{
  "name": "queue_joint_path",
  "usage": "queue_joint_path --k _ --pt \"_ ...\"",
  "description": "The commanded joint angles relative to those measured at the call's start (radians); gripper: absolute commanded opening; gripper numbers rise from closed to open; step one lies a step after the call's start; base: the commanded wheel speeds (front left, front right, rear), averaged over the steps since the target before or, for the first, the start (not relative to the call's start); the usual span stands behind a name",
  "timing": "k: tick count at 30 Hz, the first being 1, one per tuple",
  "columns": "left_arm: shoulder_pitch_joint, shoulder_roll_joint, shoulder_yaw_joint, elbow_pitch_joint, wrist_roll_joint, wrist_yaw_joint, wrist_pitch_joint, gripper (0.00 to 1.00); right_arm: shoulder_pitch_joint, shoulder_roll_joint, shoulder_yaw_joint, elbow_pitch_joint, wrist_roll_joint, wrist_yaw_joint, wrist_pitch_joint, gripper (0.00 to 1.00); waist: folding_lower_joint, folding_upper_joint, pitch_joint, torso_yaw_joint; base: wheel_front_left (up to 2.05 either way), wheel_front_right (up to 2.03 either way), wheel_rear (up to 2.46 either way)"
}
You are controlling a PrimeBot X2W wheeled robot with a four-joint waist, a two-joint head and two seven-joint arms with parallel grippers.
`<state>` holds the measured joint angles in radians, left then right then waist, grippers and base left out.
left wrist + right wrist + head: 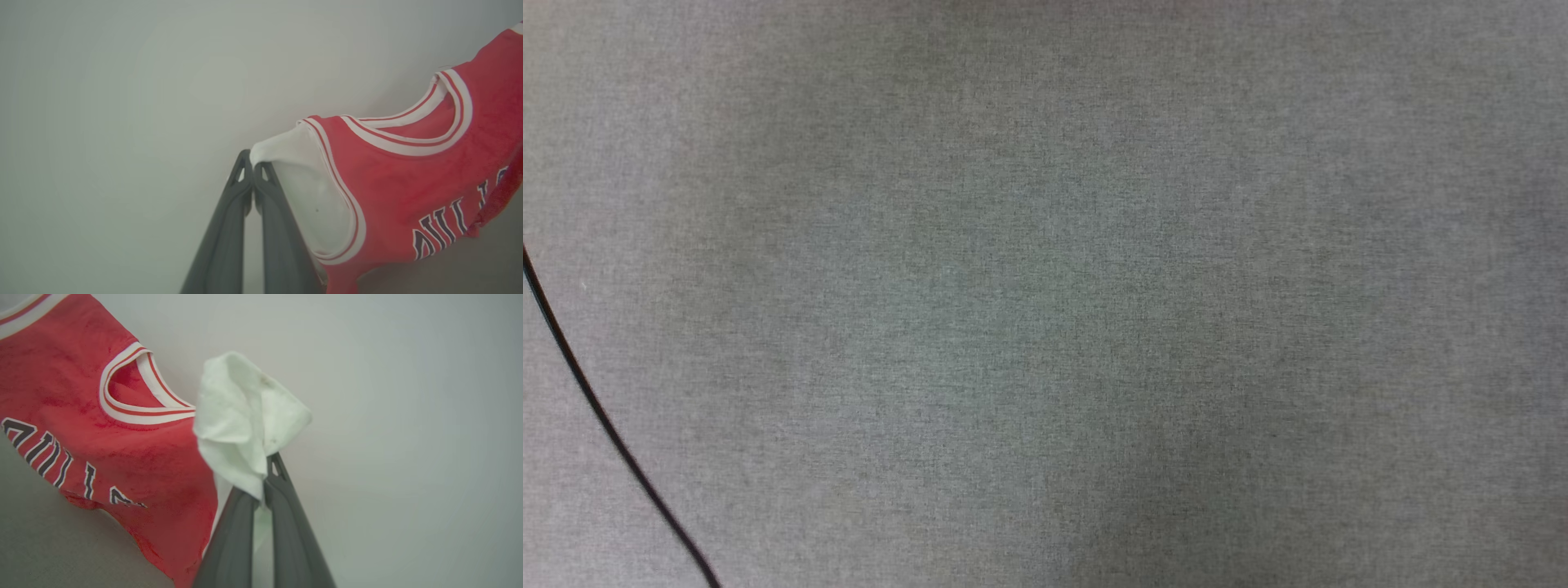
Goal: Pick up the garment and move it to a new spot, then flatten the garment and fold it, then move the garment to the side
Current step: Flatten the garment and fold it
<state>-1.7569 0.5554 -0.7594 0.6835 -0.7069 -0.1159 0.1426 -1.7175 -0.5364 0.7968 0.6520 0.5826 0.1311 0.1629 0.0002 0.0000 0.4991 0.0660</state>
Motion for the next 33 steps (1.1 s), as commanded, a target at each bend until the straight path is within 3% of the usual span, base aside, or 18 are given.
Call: queue_joint_path --k 1,7,14,17,23,33 --pt "0.033 -0.002 -0.005 0.006 -0.006 -0.005 -0.015 0.00 0.030 0.006 0.017 0.007 0.010 -0.001 -0.016 0.00 -0.0002 0.0000 -0.004 -0.002 0.00 0.00 0.00" --pt "0.261 -0.001 -0.048 0.003 -0.062 -0.011 -0.115 0.00 0.215 0.015 0.108 0.028 0.096 -0.001 -0.118 0.00 -0.0002 0.0000 -0.055 -0.010 0.00 0.00 0.00" --pt "0.599 0.007 -0.089 -0.053 -0.131 0.001 -0.194 0.00 0.472 -0.022 0.241 -0.020 0.195 -0.001 -0.203 0.00 -0.0002 0.0000 -0.155 -0.004 0.00 0.00 0.00" --pt "0.756 0.007 -0.113 -0.102 -0.155 0.032 -0.213 0.00 0.575 -0.046 0.301 -0.044 0.233 -0.001 -0.231 0.00 -0.0002 0.0000 -0.204 0.001 0.00 0.00 0.00" --pt "1.038 0.061 -0.125 -0.217 -0.224 0.101 -0.246 0.00 0.761 -0.103 0.401 -0.089 0.297 -0.001 -0.275 0.00 -0.0002 0.0000 -0.296 -0.005 0.00 0.00 0.00" --pt "1.413 0.162 -0.156 -0.380 -0.321 0.214 -0.262 0.00 1.040 -0.214 0.443 -0.158 0.358 -0.001 -0.321 0.00 -0.0002 0.0000 -0.431 -0.005 0.00 0.00 0.00"
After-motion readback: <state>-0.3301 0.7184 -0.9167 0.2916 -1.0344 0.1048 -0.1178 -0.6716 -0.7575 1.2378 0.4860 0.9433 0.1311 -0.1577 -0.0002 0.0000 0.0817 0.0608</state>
